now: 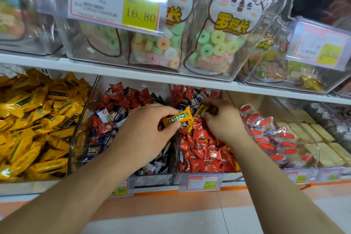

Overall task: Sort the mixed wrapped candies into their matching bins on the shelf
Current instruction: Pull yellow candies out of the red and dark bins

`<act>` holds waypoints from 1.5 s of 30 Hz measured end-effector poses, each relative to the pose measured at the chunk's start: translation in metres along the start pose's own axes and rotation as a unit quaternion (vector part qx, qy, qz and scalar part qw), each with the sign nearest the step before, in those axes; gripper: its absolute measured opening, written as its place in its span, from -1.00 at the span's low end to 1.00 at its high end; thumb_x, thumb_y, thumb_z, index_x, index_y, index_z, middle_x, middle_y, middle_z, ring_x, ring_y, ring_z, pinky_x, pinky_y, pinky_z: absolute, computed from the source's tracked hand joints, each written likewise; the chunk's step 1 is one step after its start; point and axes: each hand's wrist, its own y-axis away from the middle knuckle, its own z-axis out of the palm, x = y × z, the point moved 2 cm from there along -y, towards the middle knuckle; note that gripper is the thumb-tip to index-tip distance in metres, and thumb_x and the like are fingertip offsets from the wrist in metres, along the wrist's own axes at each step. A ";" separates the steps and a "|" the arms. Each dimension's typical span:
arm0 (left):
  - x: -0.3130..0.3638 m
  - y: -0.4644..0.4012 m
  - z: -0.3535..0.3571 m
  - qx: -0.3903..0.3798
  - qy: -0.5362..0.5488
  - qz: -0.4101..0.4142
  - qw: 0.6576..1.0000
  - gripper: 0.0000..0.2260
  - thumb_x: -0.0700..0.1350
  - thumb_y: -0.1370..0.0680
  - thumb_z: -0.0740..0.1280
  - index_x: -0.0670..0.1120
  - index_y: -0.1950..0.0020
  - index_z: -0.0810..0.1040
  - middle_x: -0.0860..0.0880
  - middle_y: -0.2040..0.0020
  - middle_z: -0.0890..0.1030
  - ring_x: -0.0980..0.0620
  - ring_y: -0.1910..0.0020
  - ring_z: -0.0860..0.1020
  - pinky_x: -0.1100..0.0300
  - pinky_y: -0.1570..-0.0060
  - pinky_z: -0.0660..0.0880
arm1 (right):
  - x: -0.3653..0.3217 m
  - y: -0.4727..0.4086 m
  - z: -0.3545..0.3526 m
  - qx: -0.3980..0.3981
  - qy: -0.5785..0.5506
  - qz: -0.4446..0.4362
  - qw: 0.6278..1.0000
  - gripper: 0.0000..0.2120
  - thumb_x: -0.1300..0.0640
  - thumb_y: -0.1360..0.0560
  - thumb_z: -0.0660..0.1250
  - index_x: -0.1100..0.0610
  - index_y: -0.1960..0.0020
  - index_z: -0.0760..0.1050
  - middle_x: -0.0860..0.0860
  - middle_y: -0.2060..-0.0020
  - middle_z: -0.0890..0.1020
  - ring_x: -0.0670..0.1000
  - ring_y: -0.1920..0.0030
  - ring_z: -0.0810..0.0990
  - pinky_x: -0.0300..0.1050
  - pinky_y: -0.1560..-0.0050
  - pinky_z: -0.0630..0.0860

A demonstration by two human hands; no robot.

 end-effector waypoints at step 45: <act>0.005 -0.006 -0.002 -0.011 0.238 -0.142 0.961 -0.76 -0.17 -0.50 0.55 0.00 -0.05 0.55 0.09 0.13 0.74 0.07 0.31 0.70 0.32 0.35 0.54 | 0.000 0.017 -0.010 -0.021 -0.003 0.051 0.998 -0.51 0.09 -0.54 0.49 -0.02 -0.45 0.50 0.02 -0.15 0.68 0.05 -0.07 0.65 -0.28 0.04 0.45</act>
